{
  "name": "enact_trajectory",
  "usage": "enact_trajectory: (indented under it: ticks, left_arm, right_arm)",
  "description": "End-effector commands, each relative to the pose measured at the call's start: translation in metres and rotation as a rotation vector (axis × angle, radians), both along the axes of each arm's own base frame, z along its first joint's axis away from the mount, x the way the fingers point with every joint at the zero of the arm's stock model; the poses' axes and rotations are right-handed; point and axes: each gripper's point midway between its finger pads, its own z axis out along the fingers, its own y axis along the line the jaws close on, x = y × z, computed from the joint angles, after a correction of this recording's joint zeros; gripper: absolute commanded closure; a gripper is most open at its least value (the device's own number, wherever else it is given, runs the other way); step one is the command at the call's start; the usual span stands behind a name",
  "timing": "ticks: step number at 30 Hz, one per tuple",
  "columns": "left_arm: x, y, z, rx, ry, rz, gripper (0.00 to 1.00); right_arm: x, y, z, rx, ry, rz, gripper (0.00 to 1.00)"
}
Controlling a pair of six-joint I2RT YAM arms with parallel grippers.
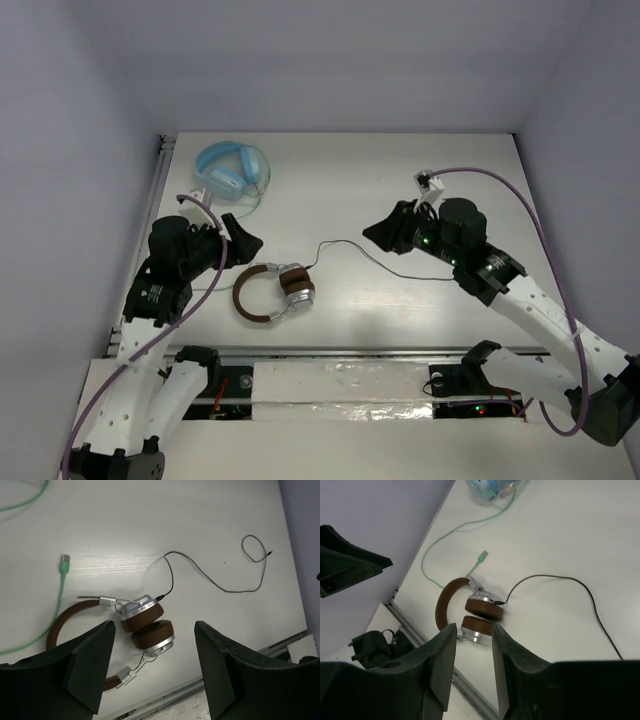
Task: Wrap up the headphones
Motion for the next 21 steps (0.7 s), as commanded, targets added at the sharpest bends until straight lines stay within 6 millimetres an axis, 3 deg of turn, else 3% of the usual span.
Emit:
enact_trajectory:
  ticks: [1,3,5,6,7,10,12,15,18,21]
  left_arm:
    - [-0.008,0.017,-0.002,0.067,0.053,0.077,0.37]
    - [-0.008,0.028,-0.008,0.099,0.097,0.135,0.37]
    - [-0.013,0.033,-0.021,0.121,0.174,0.162,0.5]
    - [-0.013,0.033,-0.032,0.129,0.223,0.17,0.58]
    - [-0.014,0.035,-0.04,0.133,0.259,0.181,0.73]
    - [-0.017,0.043,-0.06,0.161,0.329,0.234,0.91]
    - [-0.02,0.053,-0.075,0.187,0.398,0.303,0.98]
    - [-0.032,0.069,-0.105,0.272,0.523,0.397,1.0]
    - [-0.041,0.075,-0.12,0.315,0.594,0.453,1.0]
    - [-0.046,0.076,-0.134,0.339,0.66,0.466,0.78]
  right_arm:
    - [-0.012,-0.009,0.018,0.007,-0.098,-0.026,0.59]
    - [-0.018,-0.013,0.014,0.009,-0.102,-0.022,0.56]
    - [-0.026,-0.016,0.022,0.035,-0.127,-0.012,0.64]
    - [-0.029,-0.016,0.022,0.041,-0.13,-0.002,0.74]
    - [-0.031,-0.016,0.024,0.054,-0.13,0.006,0.97]
    - [-0.041,-0.014,0.025,0.07,-0.119,0.043,1.0]
    - [-0.042,-0.018,0.028,0.065,-0.125,0.03,1.0]
    - [-0.043,-0.028,0.039,0.061,-0.148,-0.012,1.0]
    - [-0.045,-0.03,0.039,0.071,-0.16,-0.013,1.0]
    - [-0.047,-0.029,0.034,0.075,-0.152,-0.003,1.0]
